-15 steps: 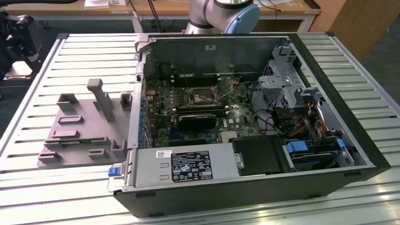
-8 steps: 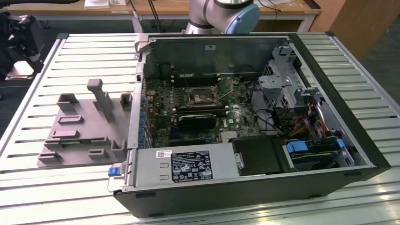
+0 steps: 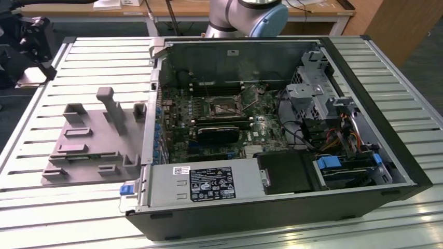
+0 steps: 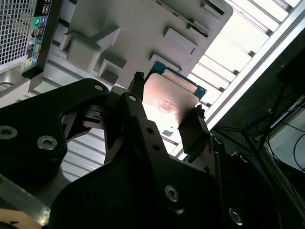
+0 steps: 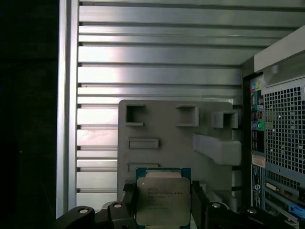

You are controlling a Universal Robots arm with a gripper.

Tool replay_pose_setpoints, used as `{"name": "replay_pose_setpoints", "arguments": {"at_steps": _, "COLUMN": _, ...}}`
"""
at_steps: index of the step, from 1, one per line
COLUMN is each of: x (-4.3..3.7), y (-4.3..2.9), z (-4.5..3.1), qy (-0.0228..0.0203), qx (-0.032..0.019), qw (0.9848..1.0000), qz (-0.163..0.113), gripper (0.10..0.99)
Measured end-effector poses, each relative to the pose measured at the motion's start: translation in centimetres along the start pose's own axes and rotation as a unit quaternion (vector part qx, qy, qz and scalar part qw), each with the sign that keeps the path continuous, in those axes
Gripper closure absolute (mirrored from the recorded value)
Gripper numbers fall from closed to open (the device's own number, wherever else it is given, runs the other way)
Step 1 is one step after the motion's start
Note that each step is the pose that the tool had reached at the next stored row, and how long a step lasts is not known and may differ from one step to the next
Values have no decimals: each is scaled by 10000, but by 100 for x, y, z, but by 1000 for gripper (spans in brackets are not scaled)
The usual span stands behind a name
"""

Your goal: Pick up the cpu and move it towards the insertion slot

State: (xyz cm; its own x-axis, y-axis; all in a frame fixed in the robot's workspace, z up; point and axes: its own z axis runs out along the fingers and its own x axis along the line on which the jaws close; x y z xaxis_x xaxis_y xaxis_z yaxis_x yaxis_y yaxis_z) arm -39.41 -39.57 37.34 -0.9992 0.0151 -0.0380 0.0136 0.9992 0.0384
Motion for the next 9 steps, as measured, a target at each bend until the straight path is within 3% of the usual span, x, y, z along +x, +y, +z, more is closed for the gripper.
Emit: {"name": "replay_pose_setpoints", "arguments": {"at_steps": 9, "x": -210, "y": 3, "z": 8, "qy": 0, "qx": 0, "qw": 10000, "qz": 0, "gripper": 545}}
